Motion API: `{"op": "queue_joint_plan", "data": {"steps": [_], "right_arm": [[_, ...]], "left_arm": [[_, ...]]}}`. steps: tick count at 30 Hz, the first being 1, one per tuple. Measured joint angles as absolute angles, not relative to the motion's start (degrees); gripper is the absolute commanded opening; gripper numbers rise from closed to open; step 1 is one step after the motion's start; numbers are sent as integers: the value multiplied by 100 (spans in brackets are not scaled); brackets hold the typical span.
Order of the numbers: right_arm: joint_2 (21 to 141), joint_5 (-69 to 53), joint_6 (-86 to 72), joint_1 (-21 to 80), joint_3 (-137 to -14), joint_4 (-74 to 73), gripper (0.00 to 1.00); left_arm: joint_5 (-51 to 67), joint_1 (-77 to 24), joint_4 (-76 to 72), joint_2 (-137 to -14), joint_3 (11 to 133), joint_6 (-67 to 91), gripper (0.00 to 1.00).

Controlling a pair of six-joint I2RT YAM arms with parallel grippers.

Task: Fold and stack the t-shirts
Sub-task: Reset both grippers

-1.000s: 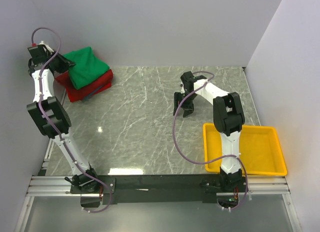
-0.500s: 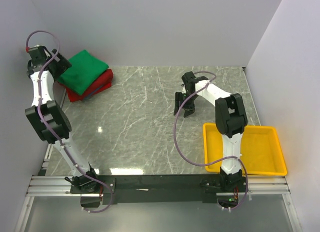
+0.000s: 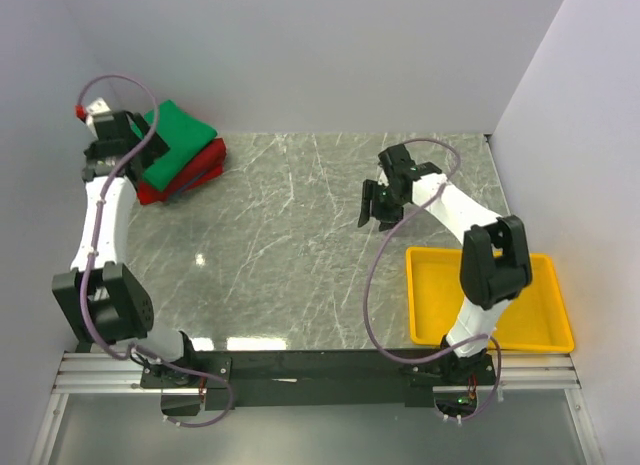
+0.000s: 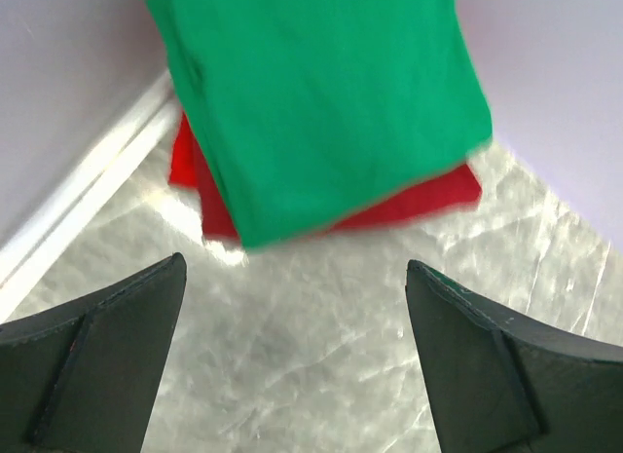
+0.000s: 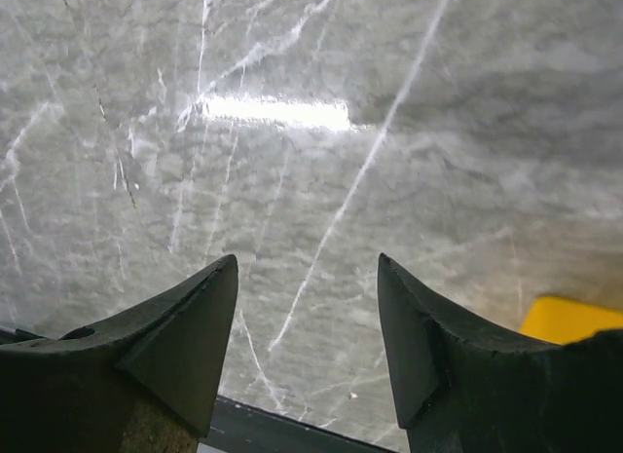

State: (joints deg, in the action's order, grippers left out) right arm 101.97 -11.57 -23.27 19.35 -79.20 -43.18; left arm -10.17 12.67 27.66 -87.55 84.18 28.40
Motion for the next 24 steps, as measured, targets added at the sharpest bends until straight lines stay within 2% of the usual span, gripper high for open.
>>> {"op": "queue_joint_plan", "data": {"steps": [13,19,24], "right_arm": [[7771,-668,-2626,2211,-6149,-3590,66],[6788,-493,-2803,2456,-5559,-3409,66],[6117,-346,-2891,2554,-5306,-3295,66]], "left_arm": [[-779,-823,3035,-6335,5548,3472,100],[-762,-1323,3251,-4803,4939,3872,99],[-781,-1339,3507,-4099,4724,3968,99]]}}
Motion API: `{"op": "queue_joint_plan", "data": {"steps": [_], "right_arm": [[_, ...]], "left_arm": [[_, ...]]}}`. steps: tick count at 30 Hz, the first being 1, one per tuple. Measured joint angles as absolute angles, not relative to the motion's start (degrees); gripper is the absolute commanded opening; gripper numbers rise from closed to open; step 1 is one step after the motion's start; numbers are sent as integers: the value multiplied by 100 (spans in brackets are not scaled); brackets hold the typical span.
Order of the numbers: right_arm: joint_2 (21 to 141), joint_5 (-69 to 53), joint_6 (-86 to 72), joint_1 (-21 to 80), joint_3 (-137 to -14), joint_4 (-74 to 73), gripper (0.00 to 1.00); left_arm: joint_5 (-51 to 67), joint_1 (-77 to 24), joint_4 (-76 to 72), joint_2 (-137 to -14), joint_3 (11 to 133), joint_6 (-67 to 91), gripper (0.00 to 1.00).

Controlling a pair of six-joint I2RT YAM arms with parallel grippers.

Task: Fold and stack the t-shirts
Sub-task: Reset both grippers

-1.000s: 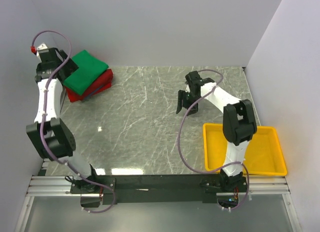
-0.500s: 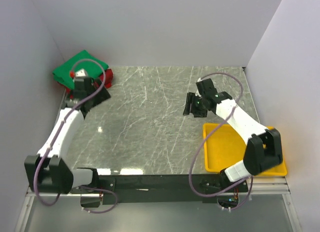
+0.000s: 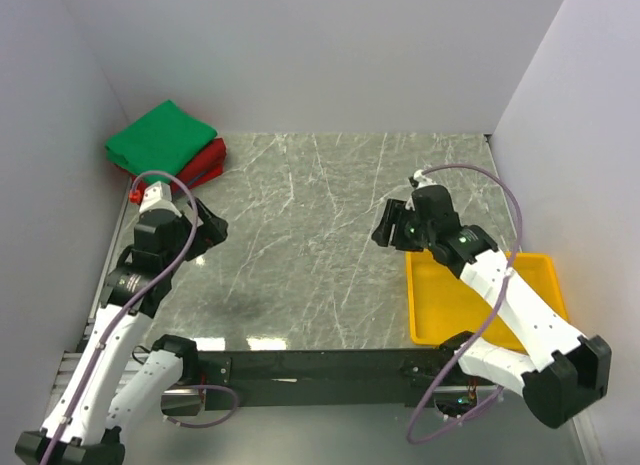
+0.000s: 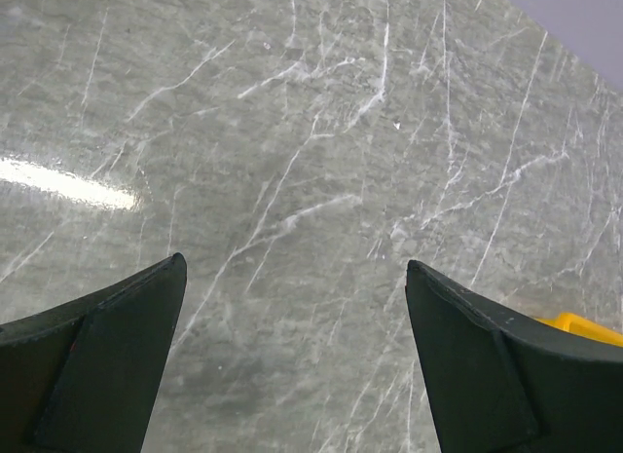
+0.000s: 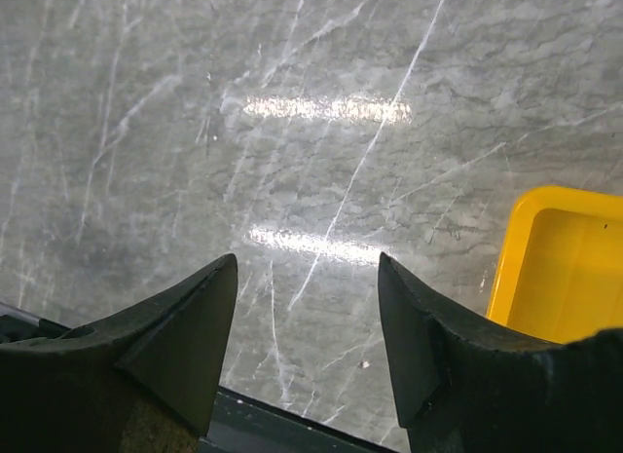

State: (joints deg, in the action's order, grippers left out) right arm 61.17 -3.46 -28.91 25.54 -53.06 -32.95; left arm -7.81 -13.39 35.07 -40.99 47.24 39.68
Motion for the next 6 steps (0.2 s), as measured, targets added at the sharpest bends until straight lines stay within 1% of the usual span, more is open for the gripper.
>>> {"op": "queue_joint_plan", "data": {"steps": [6], "right_arm": [[5660,-178,-2899,2639,-5214,-3301,66]], "left_arm": [[-781,-1339,3677,-3940,4707,3962,100]]}}
